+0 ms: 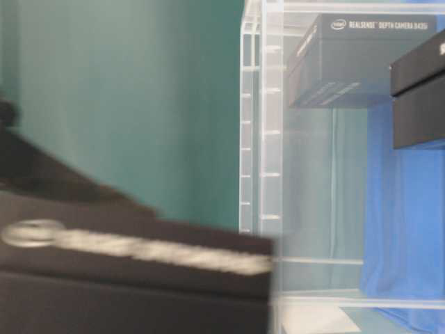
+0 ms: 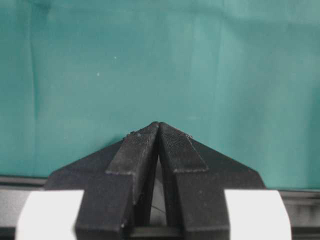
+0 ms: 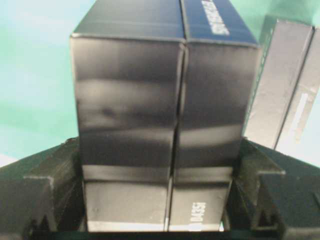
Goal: Take the box out of the case with the right arm.
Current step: 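Carry the box forward and lower it left of the first box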
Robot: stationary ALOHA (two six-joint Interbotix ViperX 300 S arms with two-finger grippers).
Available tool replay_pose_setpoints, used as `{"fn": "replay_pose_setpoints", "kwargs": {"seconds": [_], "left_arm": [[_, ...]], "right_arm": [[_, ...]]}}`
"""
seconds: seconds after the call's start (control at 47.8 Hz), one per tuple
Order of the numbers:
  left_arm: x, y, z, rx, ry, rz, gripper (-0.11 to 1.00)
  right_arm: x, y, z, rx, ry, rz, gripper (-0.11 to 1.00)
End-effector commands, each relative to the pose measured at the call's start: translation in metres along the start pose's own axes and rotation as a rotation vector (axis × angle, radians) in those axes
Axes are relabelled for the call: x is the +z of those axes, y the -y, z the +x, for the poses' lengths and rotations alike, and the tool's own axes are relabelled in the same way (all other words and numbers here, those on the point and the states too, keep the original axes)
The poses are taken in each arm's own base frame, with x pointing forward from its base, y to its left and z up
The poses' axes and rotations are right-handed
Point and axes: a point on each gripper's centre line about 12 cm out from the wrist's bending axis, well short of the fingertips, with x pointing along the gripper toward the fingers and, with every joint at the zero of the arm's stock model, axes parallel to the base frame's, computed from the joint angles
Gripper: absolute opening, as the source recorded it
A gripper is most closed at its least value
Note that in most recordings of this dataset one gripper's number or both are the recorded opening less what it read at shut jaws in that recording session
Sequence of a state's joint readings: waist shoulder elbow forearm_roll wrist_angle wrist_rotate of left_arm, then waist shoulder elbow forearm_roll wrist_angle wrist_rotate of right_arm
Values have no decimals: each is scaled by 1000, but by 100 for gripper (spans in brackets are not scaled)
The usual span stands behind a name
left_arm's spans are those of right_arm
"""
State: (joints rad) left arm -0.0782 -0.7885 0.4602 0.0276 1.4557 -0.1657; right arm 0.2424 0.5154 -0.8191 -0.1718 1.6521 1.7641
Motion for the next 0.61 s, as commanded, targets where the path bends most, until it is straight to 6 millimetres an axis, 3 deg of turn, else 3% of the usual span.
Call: {"fn": "replay_pose_setpoints", "kwargs": {"seconds": [0.0,0.146,0.293,0.586], "left_arm": [[5,0,-7,-3,26,1,0],[5,0,-7,-2,26,0,0],[5,0,-8,-3,27,1,0],[5,0,-8,-3,27,1,0]], "right_arm": [[1,-1,-4,29,-23,5,68],[-4,-4,29,16,-32,9,68],[-12,-2,74,-7,-46,48,68],[-20,10,121,-13,-68,93,68]]}}
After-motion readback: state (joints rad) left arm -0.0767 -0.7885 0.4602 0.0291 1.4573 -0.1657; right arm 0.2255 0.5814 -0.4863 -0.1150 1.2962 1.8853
